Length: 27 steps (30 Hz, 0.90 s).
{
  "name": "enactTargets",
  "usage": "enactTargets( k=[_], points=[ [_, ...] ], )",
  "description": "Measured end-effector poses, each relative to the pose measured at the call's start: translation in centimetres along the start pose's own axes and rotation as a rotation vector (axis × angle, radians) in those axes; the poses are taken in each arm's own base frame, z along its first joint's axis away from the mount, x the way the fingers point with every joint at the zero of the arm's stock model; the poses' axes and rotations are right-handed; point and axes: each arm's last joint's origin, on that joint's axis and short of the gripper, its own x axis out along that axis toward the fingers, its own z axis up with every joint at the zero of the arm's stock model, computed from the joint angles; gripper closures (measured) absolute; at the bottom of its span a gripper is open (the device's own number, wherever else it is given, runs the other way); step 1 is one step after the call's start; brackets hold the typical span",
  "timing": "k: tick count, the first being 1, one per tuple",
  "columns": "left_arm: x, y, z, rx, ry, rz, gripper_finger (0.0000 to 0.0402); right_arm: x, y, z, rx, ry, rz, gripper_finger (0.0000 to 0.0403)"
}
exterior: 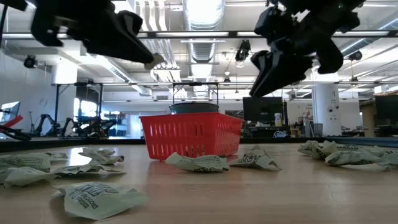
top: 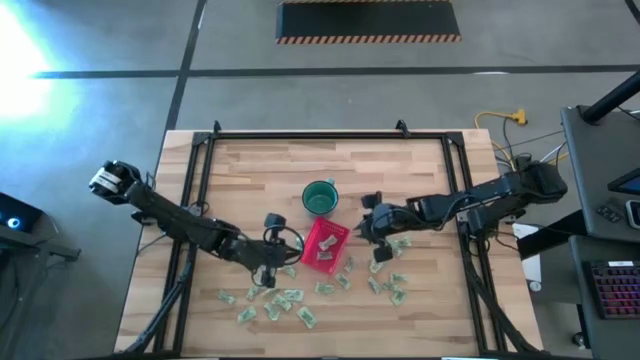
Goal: Pick and place items into bin
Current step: Put the light green stevia packet into the red bin
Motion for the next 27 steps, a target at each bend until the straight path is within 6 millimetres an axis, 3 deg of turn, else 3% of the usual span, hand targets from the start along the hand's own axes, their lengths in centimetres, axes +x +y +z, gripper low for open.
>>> enactTargets(
  k=[8, 14, 27],
  points=[
    [3.5, 1.2, -1.1, -0.020, 0.029, -0.017, 0.0401, -3.5, 0.1, -1.1, 0.054, -0.070, -0.001, 0.0330],
    [5.9, 2.0, -1.4, -0.028, 0.029, -0.062, 0.0401, -5.0, 0.5, -2.7, 0.094, -0.100, 0.008, 0.0330],
    [6.7, 2.7, -1.1, -0.067, 0.016, -0.065, 0.0390, -5.1, 0.8, -5.2, 0.193, -0.076, 0.015, 0.0330]
  ],
)
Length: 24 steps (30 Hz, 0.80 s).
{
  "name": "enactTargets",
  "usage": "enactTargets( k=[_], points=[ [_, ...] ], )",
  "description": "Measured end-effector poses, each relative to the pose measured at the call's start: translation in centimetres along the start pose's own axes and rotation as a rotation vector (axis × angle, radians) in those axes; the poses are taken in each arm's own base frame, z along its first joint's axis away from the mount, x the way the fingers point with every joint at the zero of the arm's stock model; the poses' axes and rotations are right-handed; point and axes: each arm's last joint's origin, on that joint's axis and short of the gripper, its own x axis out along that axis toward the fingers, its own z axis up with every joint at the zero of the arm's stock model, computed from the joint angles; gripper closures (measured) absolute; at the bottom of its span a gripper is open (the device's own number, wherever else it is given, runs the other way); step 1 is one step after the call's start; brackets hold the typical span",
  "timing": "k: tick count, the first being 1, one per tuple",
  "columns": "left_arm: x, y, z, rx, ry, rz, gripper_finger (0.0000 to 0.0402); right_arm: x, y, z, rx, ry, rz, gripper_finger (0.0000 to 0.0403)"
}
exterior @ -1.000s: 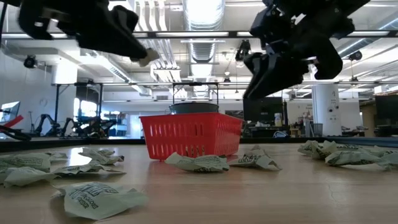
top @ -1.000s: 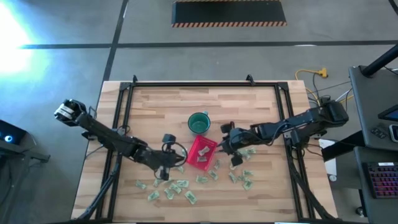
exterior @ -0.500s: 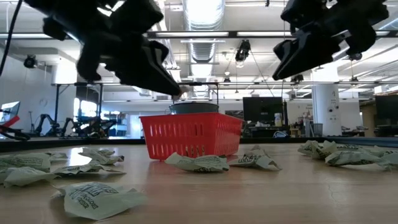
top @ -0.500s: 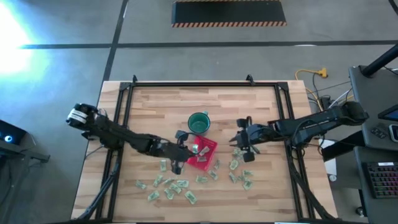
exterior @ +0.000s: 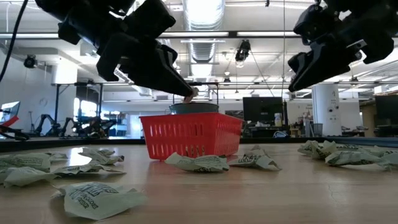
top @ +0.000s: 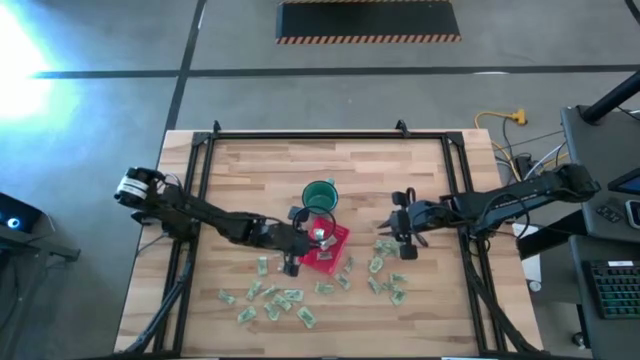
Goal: Pick and place items into bin
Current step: Put the light green stevia packet into the red bin
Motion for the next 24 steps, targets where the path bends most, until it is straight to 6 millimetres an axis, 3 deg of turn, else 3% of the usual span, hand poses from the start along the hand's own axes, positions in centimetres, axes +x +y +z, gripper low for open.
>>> enactTargets(
  k=[12, 24],
  points=[
    [-0.01, 0.02, 0.09, 0.003, -0.014, 0.003, 0.0257, 0.11, -0.02, -0.57, 0.027, 0.021, -0.001, 0.0330],
    [-0.01, 0.06, 0.32, -0.002, -0.039, 0.006, 0.0239, 0.14, -0.04, -1.09, 0.089, 0.064, -0.006, 0.0330]
  ],
)
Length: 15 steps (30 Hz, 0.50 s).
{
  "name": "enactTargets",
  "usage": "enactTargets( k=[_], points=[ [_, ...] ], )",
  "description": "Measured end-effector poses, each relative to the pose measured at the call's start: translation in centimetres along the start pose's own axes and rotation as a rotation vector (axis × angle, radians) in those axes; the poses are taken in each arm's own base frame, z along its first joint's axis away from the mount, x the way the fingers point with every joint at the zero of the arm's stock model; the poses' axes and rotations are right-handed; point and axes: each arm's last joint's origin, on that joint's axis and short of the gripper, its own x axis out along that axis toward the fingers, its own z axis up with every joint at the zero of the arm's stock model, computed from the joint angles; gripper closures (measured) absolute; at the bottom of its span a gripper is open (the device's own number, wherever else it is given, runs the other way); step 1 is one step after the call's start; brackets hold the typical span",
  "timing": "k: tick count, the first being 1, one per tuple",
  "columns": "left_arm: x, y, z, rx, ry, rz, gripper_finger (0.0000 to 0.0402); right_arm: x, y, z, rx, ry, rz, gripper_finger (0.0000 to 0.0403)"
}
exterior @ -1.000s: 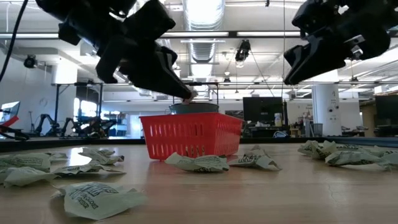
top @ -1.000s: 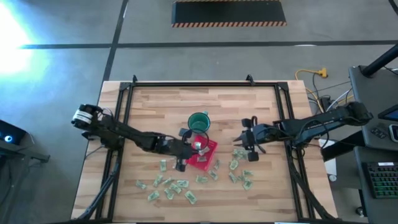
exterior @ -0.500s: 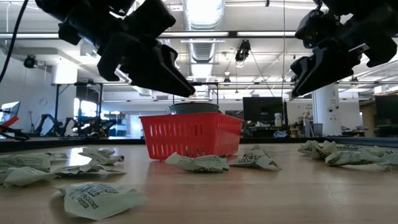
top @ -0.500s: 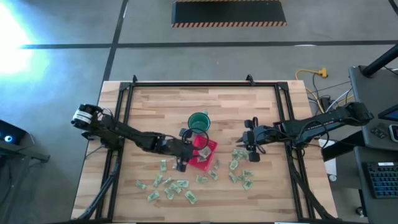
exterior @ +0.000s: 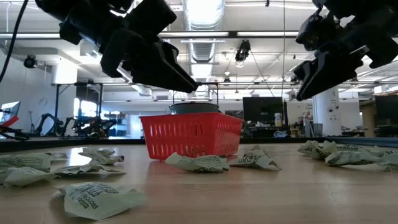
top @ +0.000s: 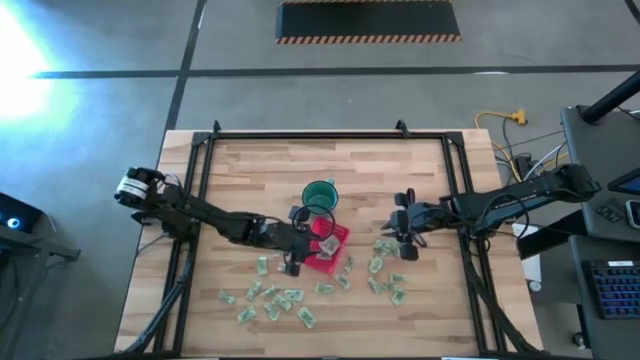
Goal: Pick and place items into bin
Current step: Put the light green stevia packet into the red bin
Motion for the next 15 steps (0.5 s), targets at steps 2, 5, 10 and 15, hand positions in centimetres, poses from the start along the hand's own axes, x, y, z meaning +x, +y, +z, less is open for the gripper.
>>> enactTargets(
  k=[2, 5, 10, 15],
  points=[
    [0.0, 0.0, 0.0, 0.001, -0.001, -0.007, 0.0239, 0.0, 0.0, -0.3, 0.029, 0.034, -0.005, 0.0330],
    [0.0, 0.0, 0.1, 0.003, 0.001, -0.010, 0.0239, 0.0, -0.1, -0.7, 0.079, 0.073, -0.013, 0.0330],
    [0.0, 0.1, 0.8, 0.006, -0.020, -0.007, 0.0239, 0.1, -0.1, -1.1, 0.160, 0.090, -0.021, 0.0330],
    [0.0, 0.3, 1.8, -0.002, -0.058, 0.001, 0.0239, 0.2, -0.2, -1.4, 0.210, 0.097, -0.026, 0.0330]
  ],
)
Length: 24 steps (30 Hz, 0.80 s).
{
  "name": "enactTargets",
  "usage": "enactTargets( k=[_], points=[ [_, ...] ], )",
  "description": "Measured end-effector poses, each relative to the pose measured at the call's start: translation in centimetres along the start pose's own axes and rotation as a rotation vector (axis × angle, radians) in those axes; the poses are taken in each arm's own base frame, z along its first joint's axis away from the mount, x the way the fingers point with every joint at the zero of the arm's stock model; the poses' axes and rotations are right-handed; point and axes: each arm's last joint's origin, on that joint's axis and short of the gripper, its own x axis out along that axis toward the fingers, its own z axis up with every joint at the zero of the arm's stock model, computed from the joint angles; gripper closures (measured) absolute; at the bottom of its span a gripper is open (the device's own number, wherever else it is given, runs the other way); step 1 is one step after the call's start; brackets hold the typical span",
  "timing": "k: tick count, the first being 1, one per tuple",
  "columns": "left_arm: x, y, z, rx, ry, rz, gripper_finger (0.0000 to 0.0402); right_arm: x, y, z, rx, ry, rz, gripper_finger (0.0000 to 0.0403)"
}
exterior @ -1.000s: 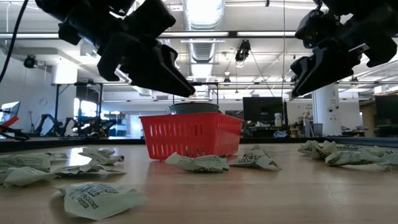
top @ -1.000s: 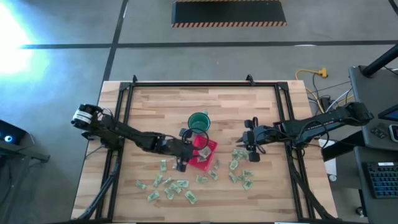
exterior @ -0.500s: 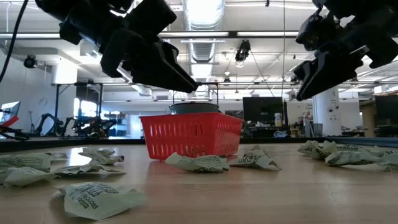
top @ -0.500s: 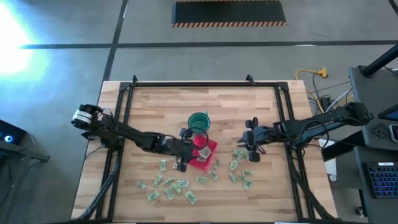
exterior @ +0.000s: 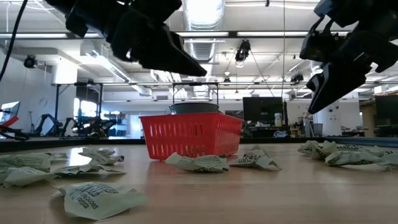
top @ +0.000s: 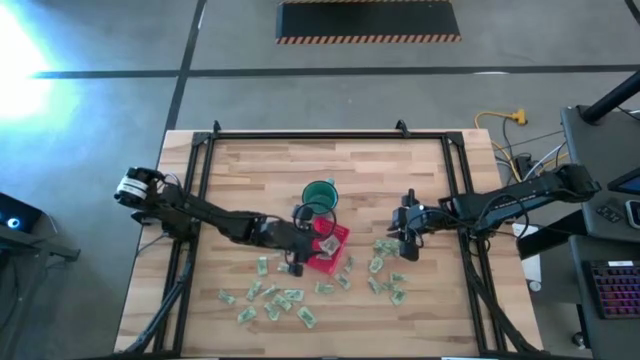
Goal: Pick and place items into bin
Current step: Put the light green stevia packet into the red bin
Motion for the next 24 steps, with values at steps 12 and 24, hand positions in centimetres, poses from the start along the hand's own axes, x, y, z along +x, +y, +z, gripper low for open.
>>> enactTargets(
  k=[12, 24],
  points=[
    [0.0, 0.5, 1.7, -0.065, -0.045, 0.059, 0.0239, 0.1, -0.1, -0.2, 0.044, -0.005, -0.008, 0.0330],
    [-2.0, -1.2, 1.0, 0.000, 0.253, -0.166, 0.0240, 0.6, -0.4, -1.2, 0.036, 0.026, -0.016, 0.0330]
  ],
)
